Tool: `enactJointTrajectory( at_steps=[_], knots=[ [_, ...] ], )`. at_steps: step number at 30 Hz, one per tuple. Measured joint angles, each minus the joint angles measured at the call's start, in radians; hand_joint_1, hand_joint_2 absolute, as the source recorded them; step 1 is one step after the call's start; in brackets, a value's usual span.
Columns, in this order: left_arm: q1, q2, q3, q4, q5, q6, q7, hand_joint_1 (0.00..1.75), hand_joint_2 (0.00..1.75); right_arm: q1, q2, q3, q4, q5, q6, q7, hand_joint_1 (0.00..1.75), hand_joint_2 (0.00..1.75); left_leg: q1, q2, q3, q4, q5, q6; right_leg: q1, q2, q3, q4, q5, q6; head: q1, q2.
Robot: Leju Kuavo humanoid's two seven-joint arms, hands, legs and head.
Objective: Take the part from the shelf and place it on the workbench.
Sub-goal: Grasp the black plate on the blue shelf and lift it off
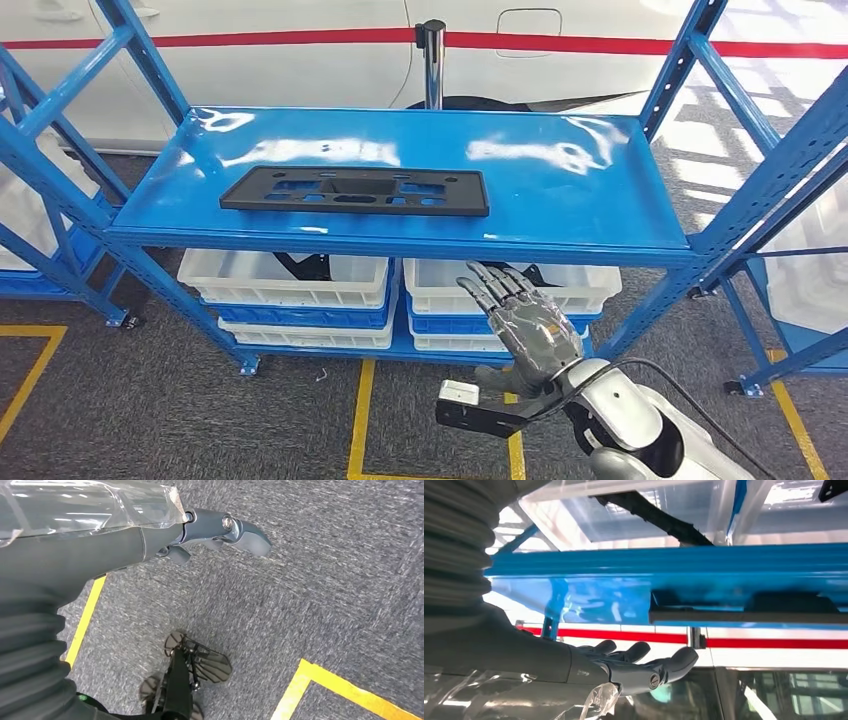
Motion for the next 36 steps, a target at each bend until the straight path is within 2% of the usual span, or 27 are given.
enactJointTrajectory(
  at_steps=[1,2,3,4,5,6,7,8,9,10,12,13,16,17,18,19,22,23,24,26,28,29,31,32,33,34,36],
  knots=[
    [0.0,-0.001,-0.002,0.0,0.0,0.0,0.002,0.0,0.0,-0.001,0.0,0.003,0.0,0.004,0.0,0.0,0.0,1.75,0.001,0.0,0.0,0.0,0.0,0.0,-0.004,0.0,-0.038,0.063,-0.016,0.006,0.0,0.0],
    [0.001,-0.002,-0.003,0.001,0.0,0.0,0.003,0.0,0.0,-0.001,-0.001,0.007,0.0,0.008,-0.001,0.0,0.0,1.75,0.004,-0.001,0.001,0.001,-0.001,-0.001,-0.01,-0.001,-0.068,0.104,-0.015,0.013,0.0,0.0],
    [0.002,-0.004,-0.005,0.002,0.0,0.0,0.005,0.0,0.0,0.0,-0.001,0.01,0.0,0.011,-0.001,0.0,0.0,1.75,0.008,-0.002,0.002,0.002,-0.004,-0.004,-0.016,-0.002,-0.079,0.104,0.006,0.02,0.0,0.0],
    [0.002,-0.005,-0.006,0.002,0.0,0.0,0.006,0.0,0.0,-0.001,-0.002,0.013,0.0,0.015,-0.002,0.0,0.0,1.75,0.014,-0.003,0.004,0.005,-0.008,-0.01,-0.023,-0.003,-0.073,0.068,0.043,0.029,0.0,0.0],
    [0.003,-0.005,-0.006,0.003,0.0,0.0,0.007,0.0,0.0,-0.001,-0.002,0.014,0.0,0.017,-0.002,0.0,0.0,1.75,0.021,-0.004,0.006,0.011,-0.014,-0.019,-0.031,-0.006,-0.055,0.005,0.087,0.04,0.0,0.0],
    [0.002,-0.004,-0.006,0.003,0.0,0.0,0.007,0.0,0.0,-0.001,-0.002,0.015,0.0,0.019,-0.002,0.001,0.0,1.75,0.023,-0.006,0.005,0.019,-0.022,-0.031,-0.035,-0.007,-0.034,-0.053,0.117,0.051,0.002,0.0],
    [0.002,-0.003,-0.006,0.003,0.001,0.0,0.006,0.0,0.0,-0.002,-0.002,0.016,-0.001,0.021,-0.002,0.002,0.0,1.75,0.025,-0.007,0.001,0.03,-0.029,-0.042,-0.039,-0.006,-0.02,-0.096,0.133,0.051,0.004,0.0],
    [0.001,-0.003,-0.007,0.003,0.001,0.001,0.006,0.0,0.0,-0.002,-0.002,0.017,-0.001,0.021,-0.002,0.003,0.0,1.75,0.023,-0.007,-0.005,0.037,-0.034,-0.052,-0.039,-0.005,-0.016,-0.116,0.136,0.044,0.004,0.0],
    [0.001,-0.002,-0.007,0.003,0.002,0.001,0.006,0.0,0.0,-0.002,-0.002,0.019,-0.002,0.022,-0.002,0.003,0.0,1.75,0.022,-0.008,-0.01,0.04,-0.035,-0.059,-0.036,-0.002,-0.02,-0.115,0.128,0.032,0.003,0.0],
    [0.001,-0.003,-0.007,0.003,0.004,0.001,0.006,0.0,0.0,-0.002,-0.002,0.022,-0.003,0.023,-0.002,0.003,0.0,1.75,0.024,-0.008,-0.012,0.041,-0.035,-0.062,-0.036,-0.002,-0.025,-0.113,0.127,0.015,0.0,0.0],
    [0.001,-0.004,-0.008,0.004,0.007,0.002,0.006,0.0,0.0,-0.002,-0.002,0.026,-0.003,0.024,0.006,0.003,0.0,1.75,0.027,-0.006,-0.019,0.056,-0.047,-0.067,-0.033,-0.002,-0.029,-0.11,0.127,-0.002,-0.005,0.0],
    [0.001,-0.004,-0.008,0.004,0.009,0.002,0.005,0.0,0.0,-0.003,-0.002,0.027,-0.003,0.022,0.013,0.003,0.0,1.75,0.027,-0.005,-0.036,0.093,-0.067,-0.066,-0.032,-0.003,-0.029,-0.11,0.127,-0.008,-0.006,0.0],
    [0.001,-0.004,-0.008,0.004,0.011,0.003,0.004,0.0,0.0,-0.004,-0.003,0.028,-0.003,0.011,0.035,0.003,0.0,1.75,0.017,-0.003,-0.143,0.307,-0.154,-0.057,-0.021,-0.003,-0.029,-0.111,0.127,-0.02,-0.01,0.0],
    [0.002,-0.004,-0.008,0.004,0.011,0.003,0.004,0.0,0.0,-0.004,-0.003,0.03,-0.003,0.009,0.039,0.004,0.0,1.75,0.012,-0.003,-0.171,0.356,-0.164,-0.051,-0.016,-0.003,-0.028,-0.111,0.126,-0.023,-0.011,0.0],
    [0.002,-0.004,-0.008,0.005,0.011,0.004,0.004,0.0,0.0,-0.004,-0.003,0.032,-0.003,0.008,0.041,0.004,0.0,1.75,0.004,-0.003,-0.183,0.367,-0.155,-0.042,-0.01,-0.002,-0.028,-0.111,0.126,-0.025,-0.012,0.0],
    [0.002,-0.004,-0.008,0.005,0.011,0.004,0.004,0.0,0.0,-0.005,-0.003,0.033,-0.003,0.008,0.042,0.004,0.0,1.75,-0.004,-0.003,-0.175,0.335,-0.128,-0.029,-0.003,-0.002,-0.026,-0.111,0.126,-0.027,-0.012,0.0],
    [-0.001,-0.003,-0.009,0.005,0.011,0.006,0.001,0.0,0.0,-0.009,-0.002,0.033,-0.003,0.015,0.035,0.005,0.0,1.75,-0.036,0.0,-0.096,0.137,-0.032,0.025,0.013,-0.002,-0.022,-0.112,0.125,-0.03,-0.012,0.0],
    [-0.001,-0.002,-0.01,0.005,0.011,0.006,-0.001,0.0,0.0,-0.01,-0.002,0.033,-0.003,0.017,0.031,0.006,0.0,1.75,-0.043,0.002,-0.08,0.1,-0.019,0.035,0.016,-0.004,-0.022,-0.112,0.125,-0.031,-0.011,0.0],
    [-0.001,-0.002,-0.01,0.005,0.012,0.007,-0.004,0.0,0.0,-0.01,-0.002,0.033,-0.003,0.02,0.027,0.005,0.0,1.75,-0.047,0.004,-0.075,0.084,-0.016,0.039,0.016,-0.006,-0.022,-0.112,0.125,-0.03,-0.011,0.0],
    [0.0,-0.003,-0.012,0.005,0.012,0.006,-0.009,0.0,0.0,-0.01,-0.002,0.034,-0.003,0.024,0.018,0.001,0.0,1.75,-0.045,0.006,-0.073,0.073,-0.009,0.035,0.015,-0.009,-0.023,-0.112,0.125,-0.026,-0.011,0.0],
    [0.0,-0.003,-0.014,0.005,0.012,0.003,-0.011,0.0,0.0,-0.011,-0.001,0.035,-0.004,0.032,0.011,-0.005,0.0,1.75,-0.038,0.007,-0.066,0.057,0.002,0.035,0.015,-0.009,-0.035,-0.083,0.103,-0.018,-0.01,0.0],
    [-0.001,-0.003,-0.015,0.005,0.012,0.001,-0.011,0.0,0.0,-0.012,0.0,0.036,-0.004,0.037,0.01,-0.007,0.0,1.75,-0.035,0.007,-0.063,0.051,0.006,0.035,0.014,-0.009,-0.053,-0.038,0.075,-0.013,-0.009,0.0],
    [-0.001,-0.004,-0.018,0.005,0.011,-0.003,-0.012,0.0,0.0,-0.014,0.001,0.041,-0.004,0.047,0.011,-0.012,0.0,1.75,-0.033,0.007,-0.063,0.049,0.008,0.037,0.007,-0.009,-0.108,0.09,0.011,-0.002,-0.007,0.0],
    [0.0,-0.004,-0.02,0.005,0.011,-0.005,-0.012,0.0,0.0,-0.014,0.002,0.045,-0.003,0.051,0.012,-0.014,0.0,1.75,-0.032,0.007,-0.063,0.049,0.008,0.037,0.003,-0.009,-0.13,0.141,-0.006,0.003,-0.007,0.0],
    [0.001,-0.005,-0.022,0.005,0.011,-0.007,-0.012,0.0,0.0,-0.015,0.002,0.049,-0.003,0.054,0.014,-0.016,0.0,1.75,-0.03,0.007,-0.063,0.05,0.008,0.036,-0.001,-0.009,-0.137,0.159,-0.005,0.009,-0.007,0.0],
    [0.002,-0.006,-0.024,0.005,0.011,-0.009,-0.012,0.0,0.0,-0.018,0.002,0.052,-0.002,0.055,0.016,-0.018,0.0,1.75,-0.027,0.006,-0.063,0.051,0.008,0.034,-0.006,-0.01,-0.125,0.138,0.014,0.014,-0.007,0.0],
    [0.002,-0.006,-0.027,0.005,0.011,-0.015,-0.016,0.0,0.0,-0.027,0.004,0.057,-0.002,0.056,0.021,-0.024,0.0,1.75,-0.022,0.005,-0.062,0.056,0.004,0.024,-0.015,-0.01,-0.057,0.006,0.078,0.026,-0.007,0.0]
  ],
)
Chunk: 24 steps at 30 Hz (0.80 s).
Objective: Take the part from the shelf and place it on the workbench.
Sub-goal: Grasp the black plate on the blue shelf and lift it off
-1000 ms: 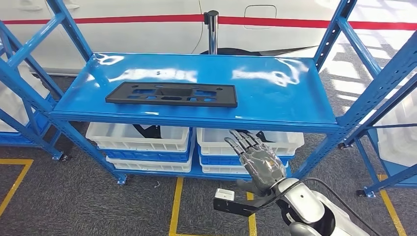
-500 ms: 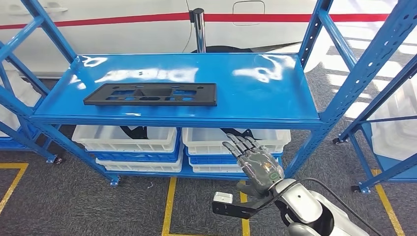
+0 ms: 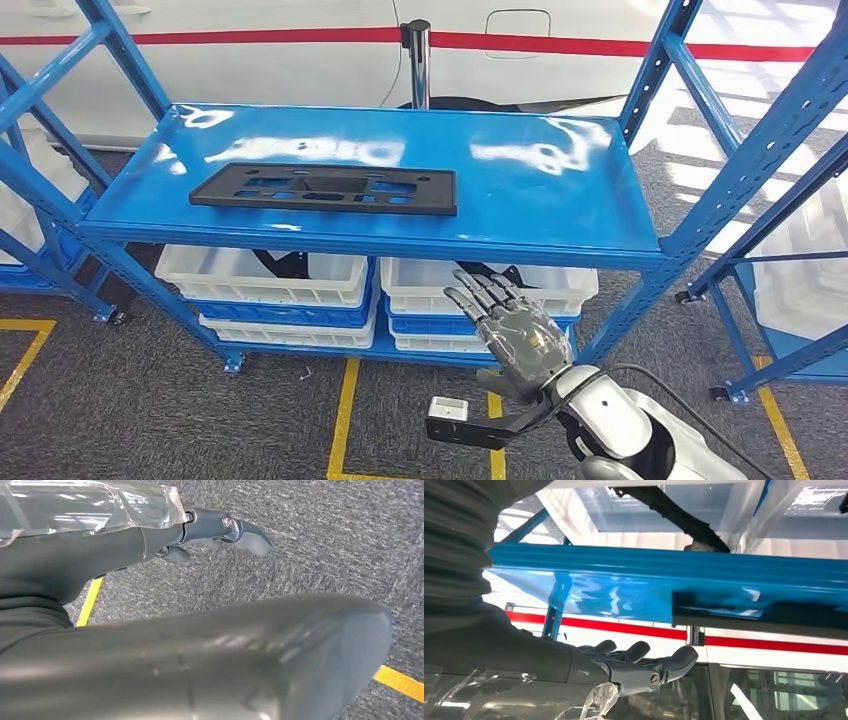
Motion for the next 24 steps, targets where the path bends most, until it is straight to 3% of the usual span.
enactJointTrajectory(
  at_steps=[2,6,8,10,12,13,16,18,22,24],
  knots=[
    [-0.002,0.0,-0.003,0.0,0.001,-0.009,-0.006,0.0,0.0,-0.012,0.004,0.003,0.001,0.0,0.007,-0.006,0.0,1.75,-0.001,-0.001,-0.005,0.01,-0.005,-0.014,-0.003,0.003,0.051,-0.107,0.035,-0.005,0.001,0.0],
    [-0.003,-0.001,-0.005,0.0,0.005,-0.016,-0.015,0.0,0.0,-0.025,0.017,0.015,0.004,-0.003,0.013,-0.015,0.0,1.75,0.0,-0.002,-0.015,0.019,-0.01,-0.032,0.001,0.005,0.053,-0.126,0.04,-0.039,-0.003,0.0],
    [-0.003,-0.001,-0.005,0.0,0.007,-0.014,-0.017,0.0,0.0,-0.037,0.023,0.021,0.005,-0.011,0.018,-0.02,0.0,0.87,0.005,-0.002,-0.043,0.084,-0.05,-0.043,-0.002,0.004,0.052,-0.129,0.043,-0.051,-0.006,0.0],
    [-0.003,-0.001,-0.005,0.0,0.012,-0.01,-0.017,0.0,0.0,-0.045,0.027,0.026,0.007,-0.034,0.032,-0.025,0.0,0.0,0.007,-0.002,-0.106,0.222,-0.115,-0.053,-0.001,0.003,0.051,-0.128,0.043,-0.055,-0.011,0.0],
    [-0.002,-0.002,-0.005,0.0,0.017,-0.006,-0.017,0.0,0.0,-0.051,0.032,0.031,0.012,-0.065,0.048,-0.029,0.0,0.0,0.008,-0.002,-0.153,0.316,-0.141,-0.056,0.0,0.003,0.05,-0.128,0.043,-0.056,-0.012,0.0],
    [-0.001,-0.002,-0.005,0.0,0.019,-0.004,-0.016,0.0,0.0,-0.054,0.035,0.034,0.015,-0.079,0.055,-0.03,0.0,0.0,0.008,-0.002,-0.15,0.306,-0.126,-0.054,0.0,0.004,0.05,-0.128,0.043,-0.056,-0.013,0.0],
    [-0.003,-0.002,-0.006,0.0,0.019,-0.003,-0.015,0.0,0.0,-0.067,0.042,0.042,0.019,-0.114,0.065,-0.035,0.0,0.0,0.004,-0.003,-0.056,0.101,-0.027,-0.041,0.002,0.006,0.054,-0.129,0.042,-0.054,-0.014,0.0],
    [-0.003,-0.002,-0.006,0.0,0.019,-0.004,-0.015,0.0,0.0,-0.076,0.045,0.044,0.021,-0.129,0.066,-0.038,0.0,0.0,-0.003,-0.003,-0.021,0.017,0.0,-0.034,0.004,0.006,0.053,-0.129,0.041,-0.049,-0.015,0.0],
    [-0.002,-0.002,-0.006,0.0,0.023,-0.006,-0.014,0.0,0.0,-0.089,0.047,0.051,0.026,-0.157,0.07,-0.037,0.0,0.0,-0.002,-0.003,-0.018,0.0,0.009,-0.017,0.004,0.004,0.049,-0.12,0.029,-0.029,-0.014,0.0],
    [-0.003,-0.002,-0.006,0.0,0.024,-0.004,-0.014,0.0,0.0,-0.098,0.048,0.053,0.027,-0.172,0.072,-0.03,0.0,0.0,0.002,-0.002,-0.013,-0.008,0.014,-0.008,0.005,0.003,0.008,-0.026,-0.027,-0.025,-0.012,0.0]
  ],
)
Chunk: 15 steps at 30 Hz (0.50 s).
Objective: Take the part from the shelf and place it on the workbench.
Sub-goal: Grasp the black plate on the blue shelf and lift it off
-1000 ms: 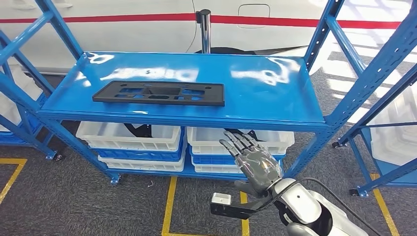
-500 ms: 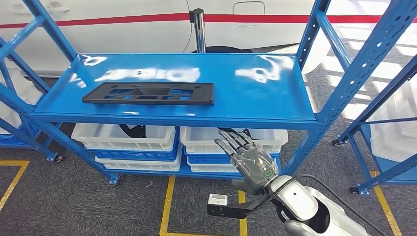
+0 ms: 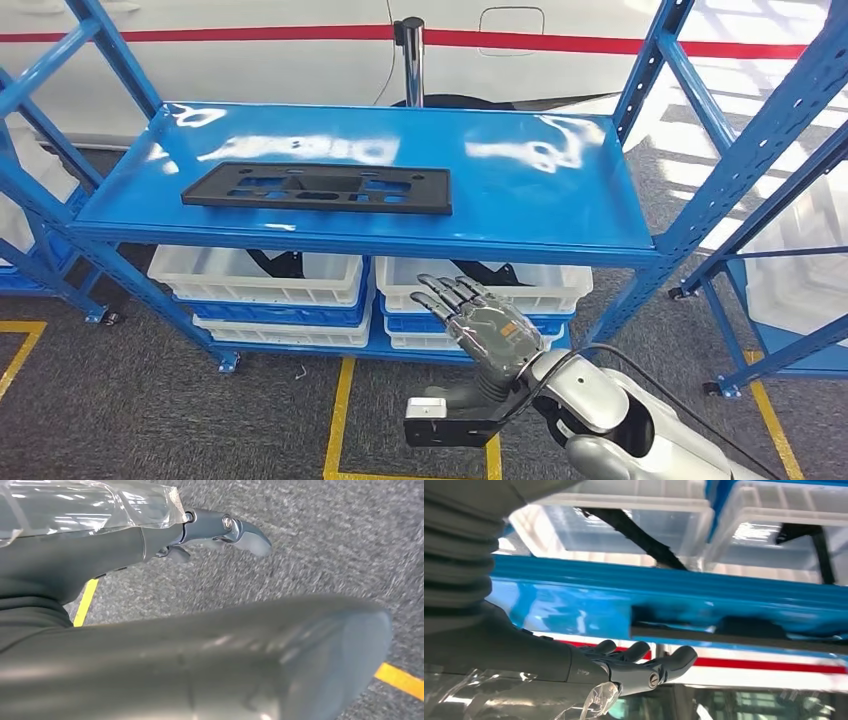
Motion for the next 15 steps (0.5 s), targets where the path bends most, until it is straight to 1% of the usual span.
enactJointTrajectory(
  at_steps=[1,2,3,4,5,6,7,8,9,10,12,13,14,15],
  knots=[
    [0.0,0.0,0.0,0.0,0.0,0.001,0.0,0.0,0.0,-0.003,0.0,0.002,0.001,-0.005,0.001,0.004,0.0,0.0,0.0,0.0,0.0,0.0,0.0,0.003,0.001,0.0,-0.033,0.072,-0.035,0.001,0.001,0.0],
    [0.0,0.0,0.0,0.0,0.001,0.001,0.0,0.0,0.0,-0.005,0.0,0.005,0.002,-0.011,0.001,0.006,0.0,0.0,-0.001,-0.001,0.0,0.0,0.0,0.004,0.001,0.0,-0.064,0.14,-0.061,0.003,0.002,0.0],
    [0.001,0.0,0.0,0.0,0.002,0.001,0.0,0.0,0.0,-0.006,0.0,0.009,0.004,-0.015,0.001,0.009,0.0,0.0,-0.002,-0.002,0.0,0.0,0.0,0.004,0.001,0.0,-0.084,0.182,-0.07,0.004,0.002,0.0],
    [0.002,0.0,0.0,0.0,0.003,0.002,0.0,0.0,0.0,-0.006,0.0,0.012,0.005,-0.018,0.001,0.011,0.0,0.0,-0.002,-0.003,0.001,0.0,0.0,0.004,0.001,0.0,-0.086,0.185,-0.058,0.005,0.003,0.0],
    [0.003,0.0,0.0,0.0,0.005,0.002,0.0,0.0,0.0,-0.007,0.0,0.015,0.006,-0.02,0.001,0.012,0.0,0.0,-0.001,-0.005,0.002,0.001,-0.001,0.003,0.0,0.0,-0.068,0.144,-0.029,0.005,0.003,0.0],
    [0.003,0.0,0.0,0.0,0.007,0.002,0.0,0.0,0.0,-0.009,0.0,0.017,0.007,-0.021,0.001,0.013,0.0,0.0,-0.001,-0.007,0.004,0.002,-0.002,0.001,0.0,0.0,-0.035,0.073,0.01,0.004,0.003,0.0],
    [0.002,0.0,0.0,0.0,0.008,0.002,0.0,0.0,0.0,-0.013,0.0,0.019,0.007,-0.021,0.001,0.013,0.0,0.0,-0.003,-0.008,0.003,0.005,-0.005,-0.002,0.0,0.0,0.001,-0.004,0.041,0.003,0.004,0.0],
    [0.002,0.0,0.0,0.0,0.01,0.002,0.0,0.0,0.0,-0.018,0.001,0.022,0.007,-0.021,0.001,0.014,0.0,0.0,-0.005,-0.008,0.002,0.009,-0.007,-0.006,0.0,0.0,0.028,-0.063,0.063,0.0,0.003,0.0],
    [0.001,0.0,0.0,0.0,0.011,0.002,0.001,0.0,0.0,-0.021,0.002,0.025,0.008,-0.021,0.001,0.014,0.0,0.0,-0.007,-0.009,-0.001,0.011,-0.008,-0.011,0.001,0.001,0.042,-0.097,0.072,-0.004,0.002,0.0],
    [0.001,0.0,-0.001,0.0,0.012,0.002,0.001,0.0,0.0,-0.023,0.004,0.028,0.01,-0.021,0.002,0.015,0.0,0.0,-0.009,-0.009,-0.003,0.012,-0.009,-0.015,0.003,0.001,0.046,-0.109,0.072,-0.009,0.001,0.0],
    [0.001,0.0,-0.001,0.0,0.014,0.002,0.002,0.0,0.0,-0.027,0.007,0.035,0.012,-0.021,0.003,0.017,0.0,0.0,-0.006,-0.009,-0.006,0.015,-0.01,-0.023,0.003,0.0,0.044,-0.112,0.075,-0.02,0.0,0.0],
    [0.002,0.0,-0.002,0.0,0.015,0.002,0.003,0.0,0.0,-0.03,0.007,0.038,0.013,-0.02,0.004,0.017,0.0,0.0,-0.004,-0.008,-0.011,0.028,-0.02,-0.029,0.002,-0.001,0.044,-0.113,0.077,-0.026,-0.001,0.0],
    [0.002,0.0,-0.003,0.0,0.015,0.002,0.003,0.0,0.0,-0.032,0.008,0.04,0.014,-0.02,0.004,0.018,0.0,0.0,-0.001,-0.008,-0.025,0.062,-0.041,-0.035,0.0,-0.002,0.044,-0.114,0.078,-0.03,-0.003,0.0],
    [0.002,-0.001,-0.004,0.0,0.015,0.002,0.003,0.0,0.0,-0.034,0.008,0.043,0.015,-0.02,0.004,0.018,0.0,0.0,0.001,-0.007,-0.048,0.115,-0.07,-0.042,-0.001,-0.004,0.044,-0.114,0.079,-0.033,-0.005,0.0]
  ],
)
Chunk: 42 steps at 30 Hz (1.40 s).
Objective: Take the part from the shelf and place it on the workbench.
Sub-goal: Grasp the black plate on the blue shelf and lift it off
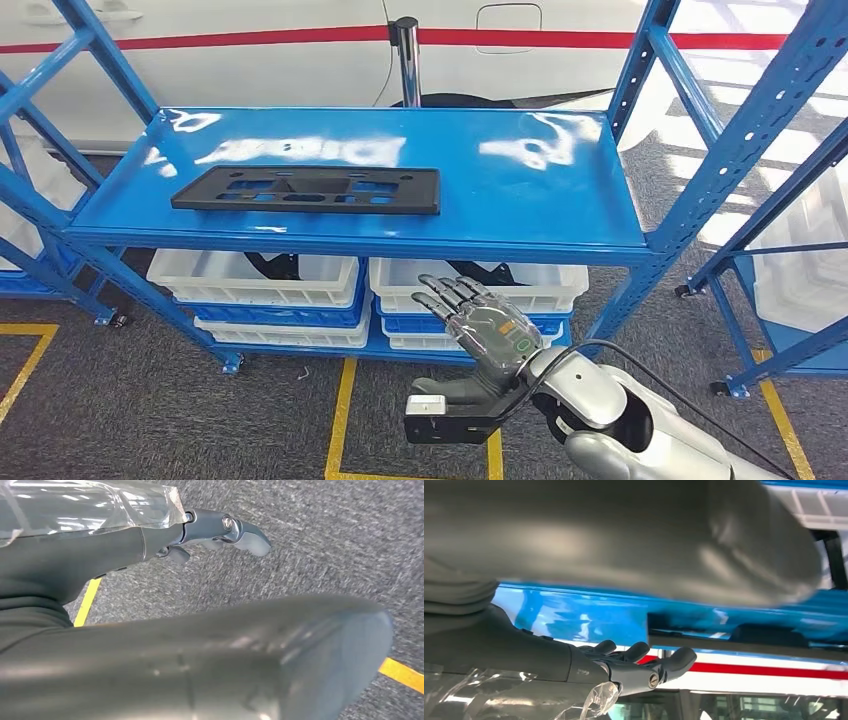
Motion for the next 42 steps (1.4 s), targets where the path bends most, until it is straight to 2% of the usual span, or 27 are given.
enactJointTrajectory(
  at_steps=[2,3,4,5,7,9,11,13,15,17,18,19,20,23,25,27,29,30,32,33,34,35,36,38,39,40,42],
  knots=[
    [0.001,0.0,-0.001,0.001,0.0,0.0,0.0,0.0,0.0,-0.001,0.001,0.004,0.002,0.0,0.002,0.0,0.0,0.0,0.004,0.0,-0.062,0.135,-0.057,-0.011,0.0,-0.001,0.0,0.0,0.0,-0.003,-0.004,0.0],
    [0.001,0.0,-0.001,0.001,0.001,0.0,0.0,0.0,0.0,-0.001,0.002,0.007,0.004,0.0,0.002,0.0,0.0,0.0,0.006,0.0,-0.084,0.179,-0.068,-0.013,0.0,-0.001,0.0,0.0,0.0,-0.004,-0.004,0.0],
    [0.002,0.0,-0.002,0.002,0.001,0.0,0.0,0.0,0.0,-0.001,0.002,0.009,0.006,0.0,0.003,0.0,0.0,0.0,0.007,0.0,-0.089,0.187,-0.061,-0.014,0.0,-0.001,0.0,0.0,-0.001,-0.004,-0.005,0.0],
    [0.002,0.0,-0.002,0.002,0.001,0.0,0.0,0.0,0.0,-0.001,0.003,0.011,0.007,0.0,0.003,0.0,0.0,0.0,0.007,0.001,-0.074,0.154,-0.037,-0.013,0.0,-0.001,0.001,0.0,-0.001,-0.003,-0.006,0.0],
    [0.0,0.0,-0.002,0.002,0.0,0.0,0.0,0.0,0.0,-0.002,0.005,0.014,0.008,0.0,0.004,0.001,0.0,0.0,0.006,0.002,-0.008,0.012,0.026,-0.005,0.001,-0.001,0.004,0.0,-0.002,-0.001,-0.007,0.0],
    [-0.001,0.001,-0.002,0.002,0.0,0.0,0.0,0.0,0.0,-0.004,0.007,0.014,0.008,-0.002,0.004,0.002,0.0,0.0,0.0,0.004,0.037,-0.088,0.058,0.006,0.003,-0.002,0.005,0.0,-0.002,0.006,-0.007,0.0],
    [-0.001,0.001,-0.002,0.002,0.0,0.0,0.0,0.0,0.0,-0.005,0.007,0.015,0.009,-0.006,0.004,0.004,0.0,0.0,-0.006,0.002,0.039,-0.102,0.062,0.015,0.005,-0.002,0.005,-0.004,-0.001,0.017,-0.007,0.0],
    [-0.001,0.001,-0.002,0.002,0.0,0.001,0.001,0.0,0.0,-0.007,0.008,0.015,0.01,-0.011,0.005,0.005,0.0,0.0,-0.003,0.001,0.043,-0.11,0.069,0.028,0.003,-0.003,0.003,0.001,-0.008,0.028,-0.007,0.0],
    [-0.002,0.001,-0.002,0.002,0.0,0.001,0.002,0.0,0.0,-0.008,0.008,0.015,0.01,-0.015,0.005,0.006,0.0,0.0,0.0,0.0,0.047,-0.118,0.075,0.04,0.002,-0.002,-0.025,0.07,-0.054,0.033,-0.006,0.0],
    [-0.002,0.001,-0.002,0.002,0.0,0.001,0.003,0.0,0.0,-0.008,0.008,0.017,0.011,-0.021,0.006,0.008,0.0,0.0,-0.002,-0.003,0.047,-0.118,0.076,0.046,0.002,-0.002,-0.087,0.21,-0.123,0.035,-0.005,0.0],
    [-0.001,0.001,-0.003,0.002,0.0,0.001,0.004,0.0,0.0,-0.008,0.008,0.018,0.012,-0.023,0.006,0.009,0.0,0.0,-0.003,-0.007,0.047,-0.118,0.076,0.048,0.002,-0.002,-0.115,0.271,-0.144,0.036,-0.005,0.0],
    [0.0,0.001,-0.003,0.002,0.0,0.001,0.005,0.0,0.0,-0.007,0.008,0.02,0.014,-0.025,0.006,0.01,0.0,0.0,-0.003,-0.011,0.046,-0.118,0.076,0.048,0.002,-0.002,-0.128,0.299,-0.147,0.037,-0.005,0.0],
    [0.001,0.001,-0.003,0.002,0.0,0.001,0.006,0.0,0.0,-0.007,0.008,0.021,0.014,-0.027,0.006,0.011,0.0,0.0,-0.003,-0.016,0.047,-0.118,0.076,0.048,0.002,-0.002,-0.123,0.291,-0.133,0.037,-0.005,0.0],
    [0.0,0.001,-0.003,0.002,0.0,0.001,0.006,0.0,0.0,-0.008,0.007,0.021,0.015,-0.031,0.006,0.013,0.0,0.0,-0.005,-0.035,0.048,-0.113,0.074,0.044,0.0,0.021,-0.022,0.087,-0.037,0.032,-0.005,0.0],
    [-0.001,0.001,-0.003,0.002,0.0,0.001,0.006,0.0,0.0,-0.008,0.007,0.021,0.016,-0.033,0.006,0.015,0.0,0.0,-0.007,-0.045,0.043,-0.11,0.074,0.035,0.001,0.037,0.019,0.0,-0.011,0.026,-0.007,0.0],
    [-0.001,0.002,-0.004,0.002,0.0,0.001,0.007,0.0,0.0,-0.008,0.008,0.022,0.016,-0.035,0.006,0.016,0.0,0.0,-0.006,-0.055,0.038,-0.111,0.078,0.024,0.003,0.028,0.019,-0.008,-0.01,0.016,-0.009,0.0],
    [0.001,0.001,-0.004,0.002,0.0,0.001,0.008,0.0,0.0,-0.01,0.009,0.021,0.016,-0.038,0.006,0.017,0.0,0.0,-0.003,-0.044,0.026,-0.088,0.062,0.012,0.001,0.012,0.02,-0.012,-0.007,0.006,-0.011,0.0],
    [0.001,0.001,-0.005,0.002,0.0,0.001,0.009,0.0,0.0,-0.011,0.009,0.021,0.016,-0.039,0.007,0.017,0.0,0.0,-0.001,-0.033,0.007,-0.047,0.039,0.005,-0.001,0.003,0.021,-0.013,-0.006,0.001,-0.013,0.0],
    [0.0,0.0,-0.006,0.002,0.0,0.001,0.01,0.0,0.0,-0.011,0.009,0.021,0.016,-0.041,0.007,0.018,0.0,0.0,0.004,-0.012,-0.056,0.087,-0.026,-0.007,-0.001,-0.014,0.021,-0.014,-0.007,-0.004,-0.018,0.0],
    [0.001,0.0,-0.008,0.002,0.0,0.001,0.011,0.0,0.0,-0.011,0.008,0.022,0.016,-0.042,0.007,0.018,0.0,0.0,0.006,-0.009,-0.088,0.152,-0.049,-0.012,-0.001,-0.021,0.021,-0.014,-0.007,-0.004,-0.018,0.0],
    [0.002,0.0,-0.01,0.002,0.0,0.001,0.012,0.0,0.0,-0.011,0.008,0.022,0.016,-0.043,0.007,0.018,0.0,0.0,0.008,-0.007,-0.107,0.188,-0.055,-0.014,-0.001,-0.028,0.021,-0.014,-0.008,-0.005,-0.018,0.0],
    [0.003,0.0,-0.011,0.002,0.0,0.0,0.013,0.0,0.0,-0.011,0.008,0.022,0.016,-0.043,0.007,0.018,0.0,0.0,0.01,-0.005,-0.106,0.184,-0.043,-0.015,-0.001,-0.035,0.022,-0.014,-0.009,-0.004,-0.018,0.0],
    [0.002,0.0,-0.012,0.002,0.0,0.0,0.014,0.0,0.0,-0.011,0.008,0.023,0.017,-0.043,0.007,0.018,0.0,0.0,0.011,0.001,-0.084,0.137,-0.015,-0.015,-0.001,-0.042,0.023,-0.014,-0.01,-0.003,-0.018,0.0],
    [0.0,0.0,-0.013,0.002,0.001,-0.004,0.015,0.0,0.0,-0.011,0.009,0.023,0.017,-0.044,0.006,0.018,0.0,0.0,0.007,0.032,-0.01,-0.014,0.05,-0.01,0.001,-0.057,0.028,-0.013,-0.015,0.003,-0.018,0.0],
    [-0.002,0.0,-0.014,0.002,0.001,-0.006,0.015,0.0,0.0,-0.012,0.009,0.022,0.017,-0.044,0.006,0.018,0.0,0.0,0.003,0.044,0.017,-0.071,0.069,-0.004,0.003,-0.064,0.03,-0.013,-0.017,0.007,-0.018,0.0],
    [-0.002,0.0,-0.014,0.002,0.001,-0.008,0.015,0.0,0.0,-0.012,0.008,0.022,0.017,-0.044,0.006,0.018,0.0,0.0,-0.001,0.051,0.029,-0.102,0.077,0.002,0.006,-0.07,0.032,-0.013,-0.019,0.011,-0.017,0.0],
    [-0.002,0.0,-0.016,0.002,0.001,-0.011,0.014,0.0,0.0,-0.013,0.009,0.022,0.018,-0.045,0.006,0.019,0.0,0.0,-0.005,0.037,0.026,-0.11,0.078,0.013,0.008,-0.084,0.034,-0.016,-0.021,0.022,-0.017,0.0]
  ],
)
